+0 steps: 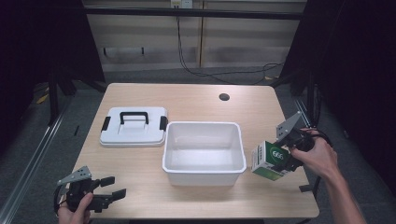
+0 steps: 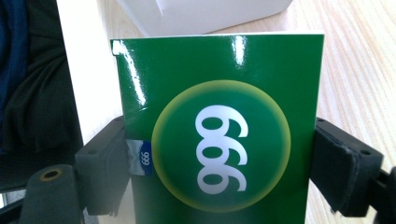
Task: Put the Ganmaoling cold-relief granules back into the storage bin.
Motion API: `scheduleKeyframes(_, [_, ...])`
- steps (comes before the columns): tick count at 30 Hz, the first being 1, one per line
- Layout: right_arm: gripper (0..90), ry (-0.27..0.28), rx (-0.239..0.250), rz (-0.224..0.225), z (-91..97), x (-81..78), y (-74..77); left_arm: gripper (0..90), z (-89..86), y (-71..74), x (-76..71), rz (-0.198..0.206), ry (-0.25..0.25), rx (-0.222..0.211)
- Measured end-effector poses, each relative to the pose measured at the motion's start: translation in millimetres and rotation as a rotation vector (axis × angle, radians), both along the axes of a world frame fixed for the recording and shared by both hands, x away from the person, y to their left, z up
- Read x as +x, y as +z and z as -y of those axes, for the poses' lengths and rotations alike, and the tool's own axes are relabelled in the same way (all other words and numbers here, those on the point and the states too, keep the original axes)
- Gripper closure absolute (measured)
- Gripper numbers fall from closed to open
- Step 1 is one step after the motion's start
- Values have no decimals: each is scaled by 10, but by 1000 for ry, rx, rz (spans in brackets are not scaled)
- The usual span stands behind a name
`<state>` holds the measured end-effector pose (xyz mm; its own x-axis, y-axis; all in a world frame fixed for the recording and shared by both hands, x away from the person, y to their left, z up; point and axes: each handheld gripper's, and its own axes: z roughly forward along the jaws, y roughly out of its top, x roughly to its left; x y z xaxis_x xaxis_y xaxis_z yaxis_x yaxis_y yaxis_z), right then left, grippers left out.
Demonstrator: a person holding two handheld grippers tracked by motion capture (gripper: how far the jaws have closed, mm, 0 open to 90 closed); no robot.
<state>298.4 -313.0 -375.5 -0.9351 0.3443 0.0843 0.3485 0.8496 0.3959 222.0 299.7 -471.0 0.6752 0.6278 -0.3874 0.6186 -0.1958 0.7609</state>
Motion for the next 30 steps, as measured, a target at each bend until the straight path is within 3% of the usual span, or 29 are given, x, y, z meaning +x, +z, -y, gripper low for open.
scheduleKeyframes(12, [161,-29,68,12,119,-64,108,190,1,-1,2,-1,2,0])
scheduleKeyframes(30, [160,-54,157,82,236,-155,337,189,3,-1,2,-1,1,1])
